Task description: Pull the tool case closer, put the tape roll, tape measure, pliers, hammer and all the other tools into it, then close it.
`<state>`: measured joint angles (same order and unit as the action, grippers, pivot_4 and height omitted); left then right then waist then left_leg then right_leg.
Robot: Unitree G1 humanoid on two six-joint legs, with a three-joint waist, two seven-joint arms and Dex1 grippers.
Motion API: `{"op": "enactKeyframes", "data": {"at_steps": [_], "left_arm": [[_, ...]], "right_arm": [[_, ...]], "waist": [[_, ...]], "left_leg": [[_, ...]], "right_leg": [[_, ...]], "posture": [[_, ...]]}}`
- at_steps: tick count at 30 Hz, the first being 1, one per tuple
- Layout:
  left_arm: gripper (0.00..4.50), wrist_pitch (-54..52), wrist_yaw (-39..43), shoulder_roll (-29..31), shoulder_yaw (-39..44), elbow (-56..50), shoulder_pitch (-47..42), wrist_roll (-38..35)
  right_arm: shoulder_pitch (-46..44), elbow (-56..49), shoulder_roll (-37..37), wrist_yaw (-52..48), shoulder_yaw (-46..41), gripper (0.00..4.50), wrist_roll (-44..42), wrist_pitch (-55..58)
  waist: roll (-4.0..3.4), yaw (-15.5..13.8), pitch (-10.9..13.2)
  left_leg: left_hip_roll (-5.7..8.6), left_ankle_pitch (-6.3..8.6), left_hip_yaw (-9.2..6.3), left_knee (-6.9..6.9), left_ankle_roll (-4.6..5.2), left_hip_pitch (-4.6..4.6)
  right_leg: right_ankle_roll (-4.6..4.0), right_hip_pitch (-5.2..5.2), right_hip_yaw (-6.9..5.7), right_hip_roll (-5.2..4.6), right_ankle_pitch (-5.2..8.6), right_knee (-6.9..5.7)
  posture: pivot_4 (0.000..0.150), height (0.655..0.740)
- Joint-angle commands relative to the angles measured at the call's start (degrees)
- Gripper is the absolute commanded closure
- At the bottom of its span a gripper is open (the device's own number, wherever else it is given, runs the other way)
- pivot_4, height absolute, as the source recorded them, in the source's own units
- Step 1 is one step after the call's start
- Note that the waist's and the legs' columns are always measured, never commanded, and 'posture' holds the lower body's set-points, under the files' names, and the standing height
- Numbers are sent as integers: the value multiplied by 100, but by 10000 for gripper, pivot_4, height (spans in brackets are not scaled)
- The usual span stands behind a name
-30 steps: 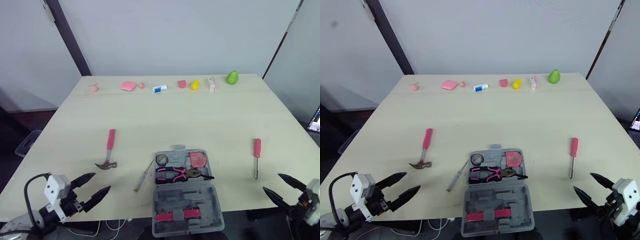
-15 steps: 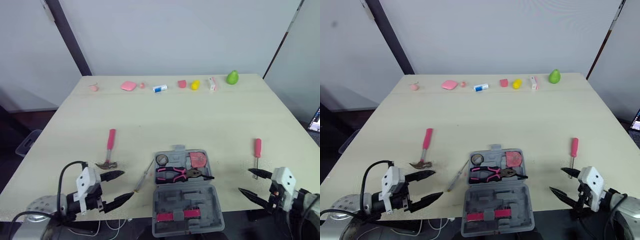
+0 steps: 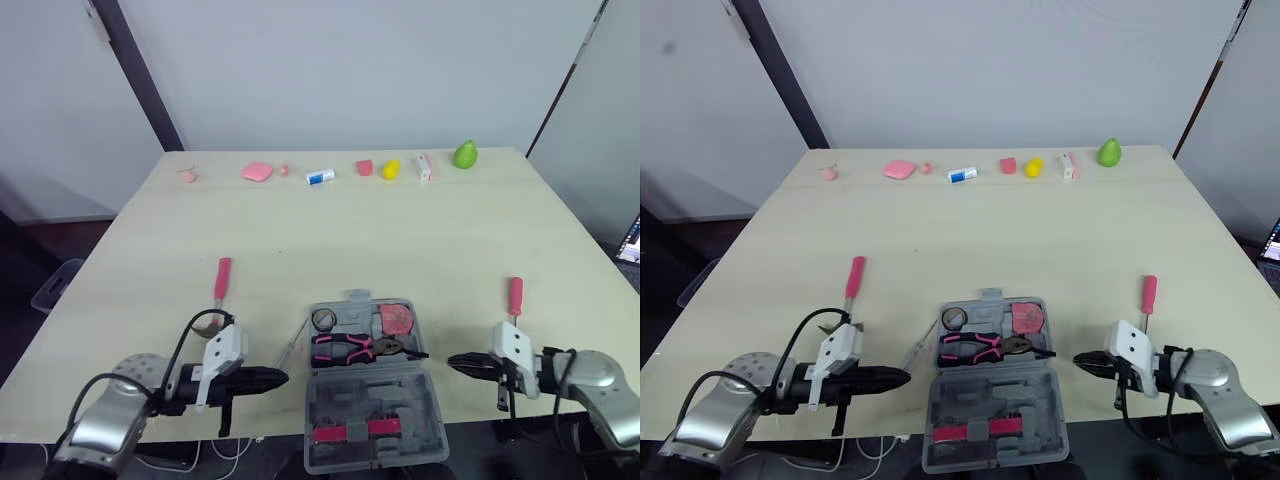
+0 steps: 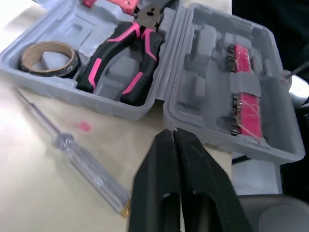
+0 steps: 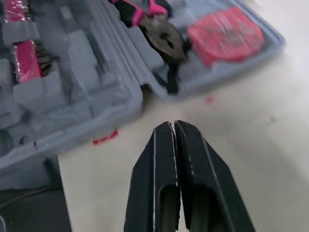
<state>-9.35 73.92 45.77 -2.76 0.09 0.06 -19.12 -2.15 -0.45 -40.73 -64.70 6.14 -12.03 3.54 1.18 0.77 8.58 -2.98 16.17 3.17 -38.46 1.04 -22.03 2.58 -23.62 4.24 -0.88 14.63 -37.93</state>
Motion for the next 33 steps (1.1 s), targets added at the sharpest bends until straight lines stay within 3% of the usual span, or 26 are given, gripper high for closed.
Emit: {"op": "enactKeyframes", "data": {"at_steps": [1,14,33], "left_arm": [[44832,-16,130,57,-228,188,-253,212],[44832,4,236,-8,-635,444,-634,547],[44832,-518,-216,-187,-1287,-17,-909,1247]], "right_arm": [[-203,26,-18,-69,159,45000,112,75],[-845,779,136,34,947,45000,954,-187],[-805,849,227,90,1014,45000,1078,-225]], "waist": [[0,-2,0],[2,4,-1],[6,16,-4]], "left_leg": [[0,0,-1,0,0,-2],[1,0,0,-2,0,-4],[-3,0,0,-6,0,6]], "right_leg": [[4,0,0,0,-2,0],[7,-2,-1,0,-4,-1],[7,4,2,5,-6,-10]], "posture": [[1500,7400],[1500,7400],[1500,7400]]}}
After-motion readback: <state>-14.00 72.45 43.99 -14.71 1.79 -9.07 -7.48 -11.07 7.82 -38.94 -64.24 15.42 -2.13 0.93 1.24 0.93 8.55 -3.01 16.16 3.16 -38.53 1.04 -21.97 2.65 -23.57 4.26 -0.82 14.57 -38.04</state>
